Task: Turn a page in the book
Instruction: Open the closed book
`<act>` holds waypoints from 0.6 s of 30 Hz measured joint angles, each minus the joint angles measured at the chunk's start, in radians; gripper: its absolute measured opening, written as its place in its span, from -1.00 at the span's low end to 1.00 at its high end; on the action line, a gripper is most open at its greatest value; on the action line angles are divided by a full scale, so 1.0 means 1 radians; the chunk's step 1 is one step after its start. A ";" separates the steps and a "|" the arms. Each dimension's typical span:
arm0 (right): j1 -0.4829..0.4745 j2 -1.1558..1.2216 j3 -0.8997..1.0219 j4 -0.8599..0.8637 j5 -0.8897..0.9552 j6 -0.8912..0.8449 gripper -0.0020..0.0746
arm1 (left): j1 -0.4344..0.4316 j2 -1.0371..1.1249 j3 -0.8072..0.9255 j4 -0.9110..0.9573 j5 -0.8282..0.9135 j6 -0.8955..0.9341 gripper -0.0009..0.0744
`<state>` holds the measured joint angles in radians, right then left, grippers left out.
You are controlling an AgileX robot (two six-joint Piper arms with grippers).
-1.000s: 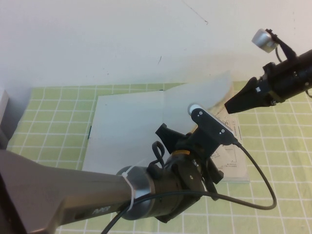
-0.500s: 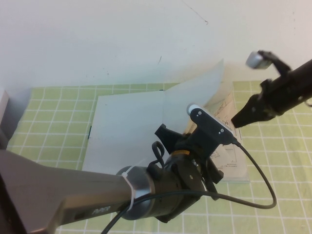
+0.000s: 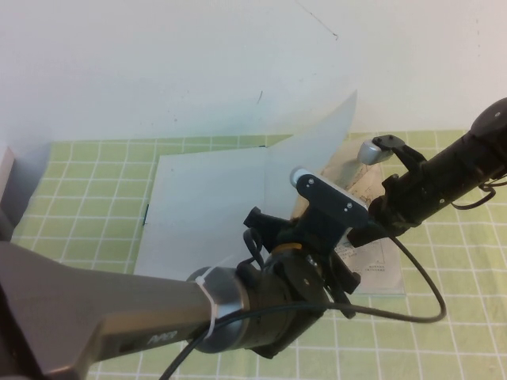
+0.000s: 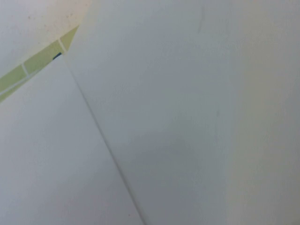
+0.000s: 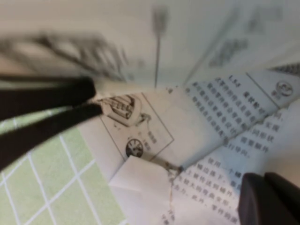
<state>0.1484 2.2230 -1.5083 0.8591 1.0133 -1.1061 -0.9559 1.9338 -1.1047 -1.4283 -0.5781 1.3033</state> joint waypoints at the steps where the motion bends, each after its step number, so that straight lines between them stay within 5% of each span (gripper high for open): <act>1: 0.000 0.003 0.000 0.000 0.000 -0.002 -0.95 | 0.008 0.000 0.000 -0.006 0.006 0.000 -0.99; 12: 0.000 0.005 0.000 -0.002 0.000 -0.002 -0.95 | 0.229 0.000 -0.008 -0.197 0.276 -0.008 -0.99; 18: 0.000 0.005 0.000 -0.002 0.000 -0.002 -0.95 | 0.258 -0.026 -0.008 -0.230 0.299 0.012 -0.99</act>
<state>0.1484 2.2276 -1.5083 0.8573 1.0133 -1.1081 -0.6978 1.9081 -1.1126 -1.6582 -0.2788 1.3150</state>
